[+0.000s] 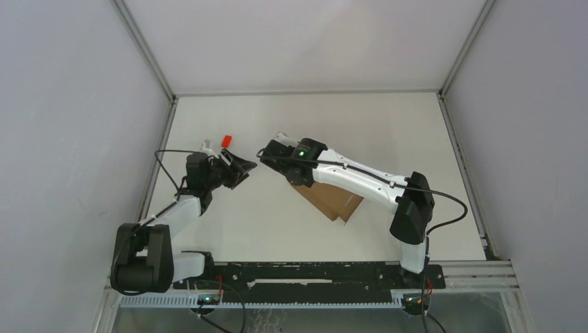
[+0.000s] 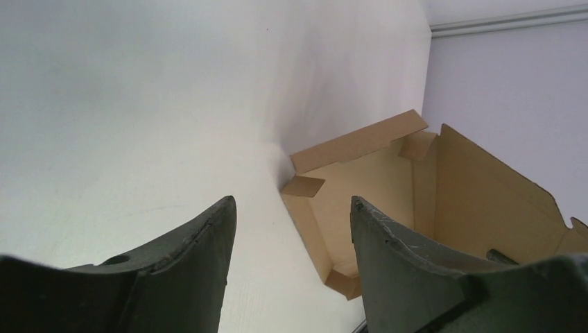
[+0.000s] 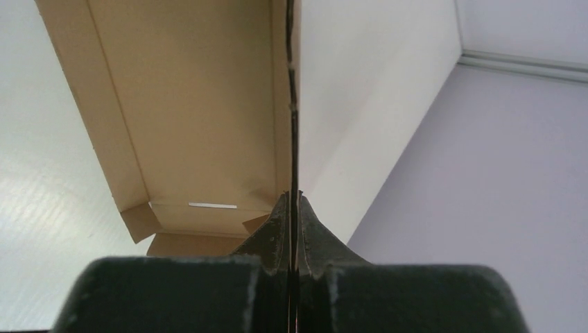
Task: Fold the paper box
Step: Fold the paper box at the center of the board.
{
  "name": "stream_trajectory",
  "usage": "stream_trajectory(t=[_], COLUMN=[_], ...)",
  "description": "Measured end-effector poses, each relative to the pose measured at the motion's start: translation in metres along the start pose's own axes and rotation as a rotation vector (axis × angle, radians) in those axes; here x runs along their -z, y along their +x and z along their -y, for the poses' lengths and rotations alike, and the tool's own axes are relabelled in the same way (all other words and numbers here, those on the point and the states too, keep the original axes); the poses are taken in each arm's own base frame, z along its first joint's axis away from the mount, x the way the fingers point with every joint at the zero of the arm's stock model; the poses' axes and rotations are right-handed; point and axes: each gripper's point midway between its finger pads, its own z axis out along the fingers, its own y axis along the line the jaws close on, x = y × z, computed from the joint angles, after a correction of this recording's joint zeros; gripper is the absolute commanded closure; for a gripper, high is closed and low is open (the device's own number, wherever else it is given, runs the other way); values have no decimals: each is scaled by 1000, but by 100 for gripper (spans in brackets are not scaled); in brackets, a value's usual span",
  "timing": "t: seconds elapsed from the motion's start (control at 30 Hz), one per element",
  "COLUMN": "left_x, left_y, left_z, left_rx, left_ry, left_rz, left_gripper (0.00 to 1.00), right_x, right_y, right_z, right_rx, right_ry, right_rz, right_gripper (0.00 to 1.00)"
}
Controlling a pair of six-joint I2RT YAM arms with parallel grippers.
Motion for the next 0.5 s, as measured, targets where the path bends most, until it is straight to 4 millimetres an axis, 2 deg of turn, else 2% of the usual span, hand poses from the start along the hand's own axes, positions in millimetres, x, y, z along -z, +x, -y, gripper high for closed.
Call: stream_trajectory(t=[0.3, 0.5], left_x=[0, 0], left_y=[-1, -2], left_z=[-3, -3], left_rx=[6, 8], left_ry=[3, 4], left_rz=[-8, -6], left_gripper=[34, 34], right_x=[7, 4], right_y=[-8, -12], right_z=[24, 22], right_rx=[6, 17], right_ry=[186, 212], right_rz=[37, 37], right_gripper=[100, 100])
